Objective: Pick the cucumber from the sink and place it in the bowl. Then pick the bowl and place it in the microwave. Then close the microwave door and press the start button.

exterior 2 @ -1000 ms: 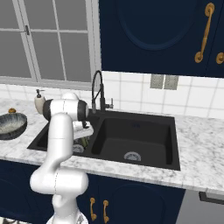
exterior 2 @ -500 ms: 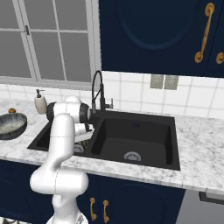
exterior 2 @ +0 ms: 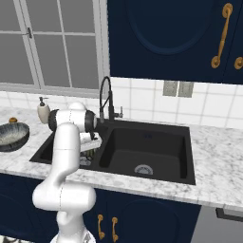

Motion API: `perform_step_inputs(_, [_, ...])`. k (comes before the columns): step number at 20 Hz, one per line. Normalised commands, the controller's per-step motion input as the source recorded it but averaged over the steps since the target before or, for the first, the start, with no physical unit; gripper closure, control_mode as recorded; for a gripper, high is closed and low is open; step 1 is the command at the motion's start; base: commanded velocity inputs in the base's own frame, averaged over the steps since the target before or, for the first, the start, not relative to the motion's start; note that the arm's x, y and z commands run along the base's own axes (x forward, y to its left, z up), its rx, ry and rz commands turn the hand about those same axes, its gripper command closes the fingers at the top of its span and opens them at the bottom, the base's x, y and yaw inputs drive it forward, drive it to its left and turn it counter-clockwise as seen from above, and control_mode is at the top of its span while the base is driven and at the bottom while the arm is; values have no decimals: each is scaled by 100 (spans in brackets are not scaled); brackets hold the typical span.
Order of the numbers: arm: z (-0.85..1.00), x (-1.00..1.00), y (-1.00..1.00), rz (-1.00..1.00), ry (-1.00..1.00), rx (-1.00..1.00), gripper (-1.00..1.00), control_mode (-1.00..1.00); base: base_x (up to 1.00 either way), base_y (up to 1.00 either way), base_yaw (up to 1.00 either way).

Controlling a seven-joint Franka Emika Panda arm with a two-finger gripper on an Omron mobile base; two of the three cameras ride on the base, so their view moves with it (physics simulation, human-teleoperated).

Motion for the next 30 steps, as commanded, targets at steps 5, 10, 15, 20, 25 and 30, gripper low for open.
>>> perform_step_inputs(5, [98, -35, 48, 2, -22, -1, 100, -100, 0, 0, 0])
perform_step_inputs(10, [100, -46, 17, 3, -20, 0, 100, -100, 0, 0, 0])
perform_step_inputs(15, [100, -32, 12, 5, -8, 1, 100, -100, 0, 0, 0])
perform_step_inputs(20, [100, -12, 9, 6, -6, 6, 100, -100, 0, 0, 0])
perform_step_inputs(25, [100, -43, 36, 5, 5, 13, 100, -100, 0, 0, 0])
perform_step_inputs(30, [100, -69, 54, 0, 13, 22, 100, -100, 0, 0, 0])
